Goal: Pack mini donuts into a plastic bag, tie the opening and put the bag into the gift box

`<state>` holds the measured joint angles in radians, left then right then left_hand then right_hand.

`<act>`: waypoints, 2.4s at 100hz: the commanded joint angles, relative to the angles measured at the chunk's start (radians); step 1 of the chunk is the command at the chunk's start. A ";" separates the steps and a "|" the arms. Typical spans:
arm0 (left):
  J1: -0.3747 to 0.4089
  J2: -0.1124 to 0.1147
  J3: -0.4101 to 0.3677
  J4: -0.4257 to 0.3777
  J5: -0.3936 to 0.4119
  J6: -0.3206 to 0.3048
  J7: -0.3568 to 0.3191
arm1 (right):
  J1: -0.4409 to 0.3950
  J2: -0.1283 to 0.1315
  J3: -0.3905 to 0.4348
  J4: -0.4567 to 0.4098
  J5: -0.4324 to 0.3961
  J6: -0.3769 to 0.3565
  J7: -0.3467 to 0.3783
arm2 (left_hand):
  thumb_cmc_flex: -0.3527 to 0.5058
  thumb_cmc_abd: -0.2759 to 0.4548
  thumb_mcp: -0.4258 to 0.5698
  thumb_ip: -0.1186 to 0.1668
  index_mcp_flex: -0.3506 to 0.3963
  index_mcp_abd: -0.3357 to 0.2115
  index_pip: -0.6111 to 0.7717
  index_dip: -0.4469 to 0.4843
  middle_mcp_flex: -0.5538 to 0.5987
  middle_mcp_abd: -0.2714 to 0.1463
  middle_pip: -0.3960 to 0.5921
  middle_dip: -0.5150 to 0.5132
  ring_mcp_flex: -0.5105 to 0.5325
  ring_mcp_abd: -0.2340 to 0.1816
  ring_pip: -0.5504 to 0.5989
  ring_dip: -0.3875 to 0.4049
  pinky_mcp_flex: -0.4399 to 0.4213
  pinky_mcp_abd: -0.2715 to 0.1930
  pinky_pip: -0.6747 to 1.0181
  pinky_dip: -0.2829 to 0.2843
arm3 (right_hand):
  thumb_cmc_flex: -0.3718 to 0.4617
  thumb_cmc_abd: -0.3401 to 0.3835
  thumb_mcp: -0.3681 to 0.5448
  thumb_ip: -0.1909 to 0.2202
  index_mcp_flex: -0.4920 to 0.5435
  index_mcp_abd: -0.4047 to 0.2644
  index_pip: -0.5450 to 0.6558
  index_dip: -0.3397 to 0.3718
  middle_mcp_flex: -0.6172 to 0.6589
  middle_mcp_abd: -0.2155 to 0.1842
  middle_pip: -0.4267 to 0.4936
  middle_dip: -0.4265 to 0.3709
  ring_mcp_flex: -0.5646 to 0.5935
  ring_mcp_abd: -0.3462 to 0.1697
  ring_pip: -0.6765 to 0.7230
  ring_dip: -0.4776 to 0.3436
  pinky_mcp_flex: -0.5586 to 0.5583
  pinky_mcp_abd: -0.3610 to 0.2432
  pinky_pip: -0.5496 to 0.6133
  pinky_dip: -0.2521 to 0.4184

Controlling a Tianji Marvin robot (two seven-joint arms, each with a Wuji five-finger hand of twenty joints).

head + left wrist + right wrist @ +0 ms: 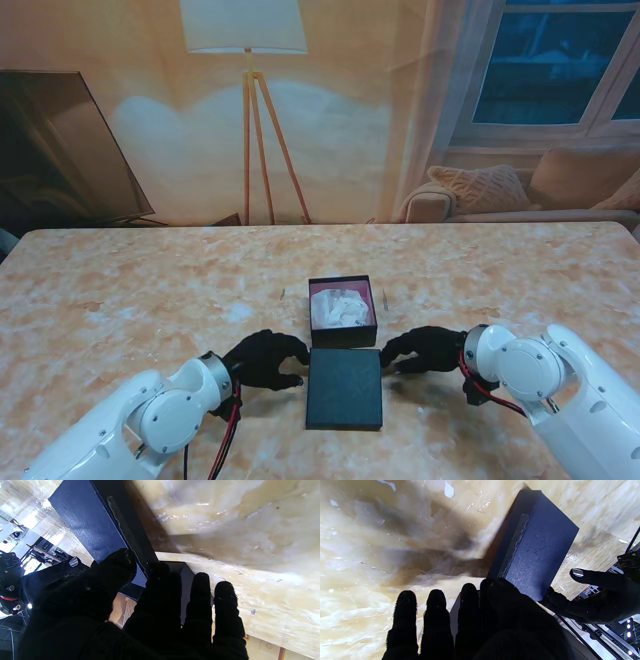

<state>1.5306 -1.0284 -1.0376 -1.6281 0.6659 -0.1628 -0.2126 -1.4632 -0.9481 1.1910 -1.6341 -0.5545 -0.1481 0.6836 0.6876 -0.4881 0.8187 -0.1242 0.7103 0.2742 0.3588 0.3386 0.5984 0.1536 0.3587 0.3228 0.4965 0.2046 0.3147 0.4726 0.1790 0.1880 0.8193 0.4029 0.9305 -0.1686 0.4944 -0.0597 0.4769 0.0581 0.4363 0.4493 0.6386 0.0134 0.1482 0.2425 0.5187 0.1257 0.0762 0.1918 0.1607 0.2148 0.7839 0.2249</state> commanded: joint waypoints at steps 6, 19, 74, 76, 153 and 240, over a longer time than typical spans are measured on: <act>0.008 -0.016 0.004 -0.021 -0.002 -0.013 -0.013 | -0.011 -0.016 -0.003 -0.016 0.005 -0.008 0.006 | 0.007 -0.033 0.035 -0.019 -0.029 -0.155 -0.055 -0.015 0.040 -0.042 0.027 0.015 0.032 0.005 0.032 0.031 0.009 -0.013 0.030 0.026 | 0.003 0.019 -0.012 -0.016 -0.041 -0.138 -0.090 -0.040 0.022 -0.030 0.008 0.012 0.023 -0.011 0.011 0.023 0.008 -0.003 0.024 0.003; 0.018 -0.017 -0.004 -0.029 0.001 -0.020 -0.002 | -0.019 -0.019 0.005 -0.020 0.003 -0.018 -0.009 | 0.008 -0.033 0.038 -0.020 -0.025 -0.154 -0.047 -0.012 0.048 -0.040 0.034 0.022 0.040 0.005 0.043 0.047 0.013 -0.014 0.037 0.029 | 0.007 0.020 -0.011 -0.014 -0.037 -0.140 -0.087 -0.042 0.030 -0.031 0.011 0.015 0.031 -0.015 0.015 0.025 0.011 -0.005 0.028 0.003; 0.024 -0.021 -0.018 -0.062 0.002 -0.034 0.014 | -0.048 -0.025 0.043 -0.052 0.008 -0.040 -0.042 | 0.013 -0.031 0.041 -0.020 -0.001 -0.148 -0.016 0.001 0.072 -0.029 0.057 0.052 0.058 0.009 0.071 0.088 0.024 -0.016 0.052 0.034 | 0.014 0.026 -0.004 -0.016 -0.022 -0.146 -0.069 -0.042 0.049 -0.034 0.018 0.022 0.054 -0.014 0.029 0.034 0.022 -0.004 0.040 0.003; 0.025 -0.021 -0.019 -0.063 0.001 -0.035 0.015 | -0.049 -0.025 0.044 -0.054 0.008 -0.040 -0.041 | 0.014 -0.031 0.042 -0.019 -0.001 -0.146 -0.015 0.001 0.072 -0.027 0.057 0.054 0.058 0.009 0.071 0.088 0.025 -0.016 0.053 0.034 | 0.014 0.025 -0.004 -0.016 -0.020 -0.146 -0.068 -0.042 0.050 -0.034 0.018 0.022 0.056 -0.013 0.030 0.035 0.022 -0.003 0.040 0.003; -0.014 -0.020 -0.033 -0.108 -0.026 -0.028 -0.026 | -0.040 -0.021 0.090 -0.116 0.034 -0.039 -0.005 | 0.010 -0.024 0.039 -0.019 0.009 -0.137 -0.011 0.013 0.081 -0.017 0.058 0.070 0.063 0.013 0.072 0.102 0.030 -0.012 0.056 0.035 | 0.024 0.033 -0.011 -0.017 -0.009 -0.152 -0.057 -0.043 0.063 -0.033 0.019 0.029 0.068 -0.008 0.035 0.044 0.032 0.001 0.047 0.004; -0.210 -0.036 0.035 -0.028 -0.111 0.093 -0.060 | 0.171 -0.025 0.019 -0.010 0.120 0.057 0.042 | 0.009 -0.007 0.022 -0.016 0.009 -0.132 -0.026 0.015 0.072 -0.016 0.049 0.070 0.050 0.017 0.057 0.094 0.019 0.000 0.050 0.033 | 0.023 0.040 -0.027 -0.018 0.004 -0.153 -0.050 -0.039 0.071 -0.033 0.021 0.034 0.074 -0.003 0.035 0.049 0.033 0.007 0.049 0.009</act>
<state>1.3363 -1.0457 -1.0105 -1.6426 0.5635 -0.0729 -0.2566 -1.3028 -0.9537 1.2198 -1.6343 -0.4433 -0.0942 0.7148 0.6995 -0.5000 0.8325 -0.1242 0.7874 0.3545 0.4539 0.3621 0.6503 0.2115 0.4002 0.3898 0.5503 0.2163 0.3758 0.5566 0.2114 0.1884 0.8612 0.4165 0.9302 -0.1669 0.4839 -0.0597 0.5480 0.1241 0.4983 0.4491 0.6990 0.0322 0.1687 0.2681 0.5785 0.1241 0.1020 0.2181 0.1943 0.2166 0.8185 0.2249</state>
